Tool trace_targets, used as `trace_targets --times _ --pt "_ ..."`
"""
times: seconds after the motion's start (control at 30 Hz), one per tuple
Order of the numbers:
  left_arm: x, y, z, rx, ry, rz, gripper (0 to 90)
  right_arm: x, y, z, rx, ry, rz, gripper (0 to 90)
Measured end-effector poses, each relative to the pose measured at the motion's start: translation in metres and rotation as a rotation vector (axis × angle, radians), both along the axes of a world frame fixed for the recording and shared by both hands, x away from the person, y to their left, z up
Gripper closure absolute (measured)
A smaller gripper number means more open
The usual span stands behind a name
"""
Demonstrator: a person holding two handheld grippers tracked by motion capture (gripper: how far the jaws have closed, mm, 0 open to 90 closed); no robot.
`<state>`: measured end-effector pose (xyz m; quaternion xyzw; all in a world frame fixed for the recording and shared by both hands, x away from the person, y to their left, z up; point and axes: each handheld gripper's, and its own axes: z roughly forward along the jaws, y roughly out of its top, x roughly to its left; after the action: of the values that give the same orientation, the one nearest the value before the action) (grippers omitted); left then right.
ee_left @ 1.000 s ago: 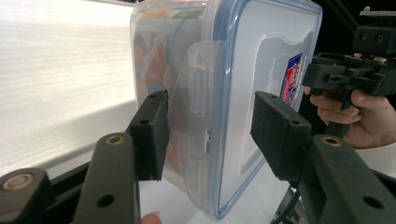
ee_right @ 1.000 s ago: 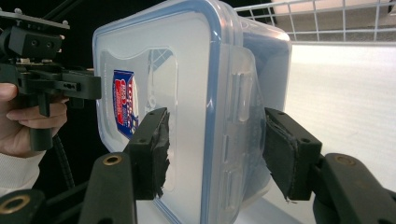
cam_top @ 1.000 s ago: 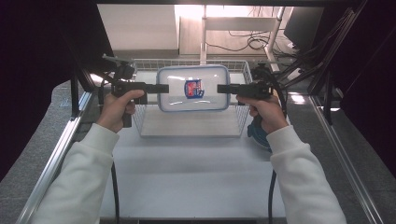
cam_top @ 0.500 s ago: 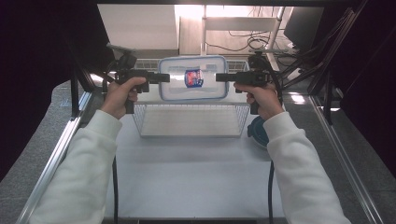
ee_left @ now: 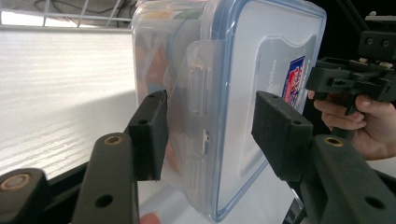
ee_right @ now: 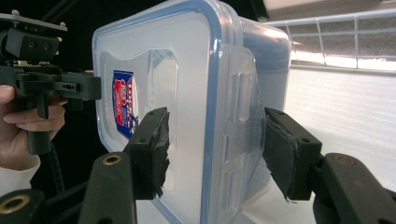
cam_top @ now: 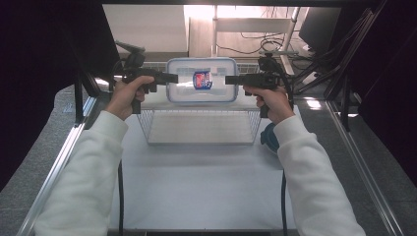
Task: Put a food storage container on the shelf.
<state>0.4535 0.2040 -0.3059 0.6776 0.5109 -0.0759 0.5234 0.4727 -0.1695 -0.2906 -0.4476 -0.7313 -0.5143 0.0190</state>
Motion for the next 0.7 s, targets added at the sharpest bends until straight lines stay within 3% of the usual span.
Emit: trace_targets --times 0.17,0.2,0.4,0.53,0.7 --pt "0.005 0.003 -0.003 -0.034 0.008 0.017 48.2 0.007 -0.002 -0.005 0.031 0.024 -0.004 43.4" --pt "0.008 0.003 -0.005 -0.051 0.016 0.033 48.4 0.010 -0.002 -0.008 0.053 0.056 -0.022 43.4" --pt "0.017 0.003 -0.011 -0.090 0.038 0.065 47.7 0.016 -0.001 -0.009 0.077 0.135 -0.087 42.4" --pt "0.021 0.002 -0.014 -0.107 0.052 0.084 47.4 0.017 0.000 -0.010 0.088 0.155 -0.113 41.8" --pt "0.026 0.003 -0.019 -0.124 0.082 0.093 45.5 0.021 0.005 -0.014 0.127 0.200 -0.206 39.8"
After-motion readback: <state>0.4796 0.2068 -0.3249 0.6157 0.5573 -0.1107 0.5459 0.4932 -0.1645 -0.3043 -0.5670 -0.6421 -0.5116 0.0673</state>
